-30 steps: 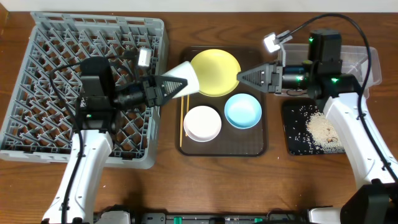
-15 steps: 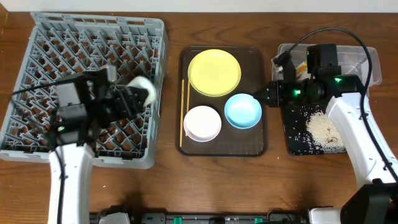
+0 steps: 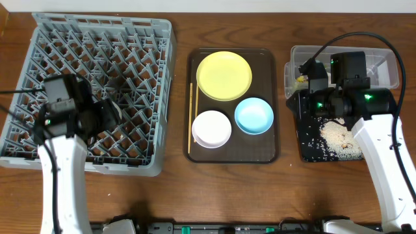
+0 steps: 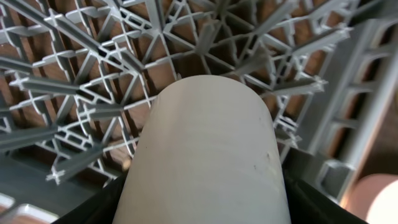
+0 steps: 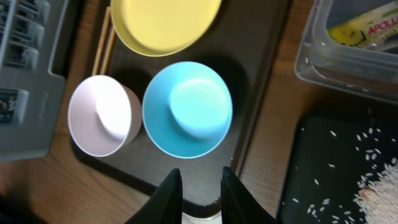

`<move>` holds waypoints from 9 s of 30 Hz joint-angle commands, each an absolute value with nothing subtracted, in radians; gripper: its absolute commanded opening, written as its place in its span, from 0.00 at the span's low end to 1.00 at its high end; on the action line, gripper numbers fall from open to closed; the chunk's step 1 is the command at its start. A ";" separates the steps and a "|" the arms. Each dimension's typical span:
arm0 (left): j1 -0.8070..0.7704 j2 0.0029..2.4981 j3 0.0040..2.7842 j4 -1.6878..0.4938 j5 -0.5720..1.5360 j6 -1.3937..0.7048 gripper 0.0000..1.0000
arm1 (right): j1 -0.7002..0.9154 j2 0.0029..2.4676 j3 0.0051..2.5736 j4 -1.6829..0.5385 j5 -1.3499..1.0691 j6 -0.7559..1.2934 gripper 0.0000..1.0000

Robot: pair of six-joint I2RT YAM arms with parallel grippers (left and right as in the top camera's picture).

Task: Sort waste into correct bins and load items into the dishwasher
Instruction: 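Place the cup upside down in the dish rack with the left gripper, then reach the left gripper to the white bowl and grasp its rim, then carry the white bowl to the dish rack and set it in, then reach the left gripper to the blue bowl and grasp its rim, then carry the blue bowl to the dish rack with the left gripper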

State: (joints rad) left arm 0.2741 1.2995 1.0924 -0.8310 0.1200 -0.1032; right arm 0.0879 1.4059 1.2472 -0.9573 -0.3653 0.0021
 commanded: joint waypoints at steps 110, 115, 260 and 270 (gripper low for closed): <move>-0.850 1.690 1.103 -0.585 -0.051 -0.132 0.59 | 0.068 1.402 1.248 -1.011 -0.203 0.100 0.41; -0.850 1.763 1.103 -0.577 -0.052 -0.132 0.55 | 0.068 1.402 1.248 -1.012 -0.203 0.100 0.41; -0.816 1.785 1.215 -0.294 0.140 0.205 0.06 | -0.170 1.351 1.248 -1.096 -0.102 0.182 0.61; -0.494 1.497 1.215 -0.300 0.134 0.018 0.06 | -0.170 1.351 1.248 -1.093 -0.102 0.178 0.62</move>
State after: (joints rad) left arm -0.5964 1.5124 1.2179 -0.2951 0.0967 0.1139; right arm -0.1570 1.3647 1.2469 -1.0950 -0.1040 0.1757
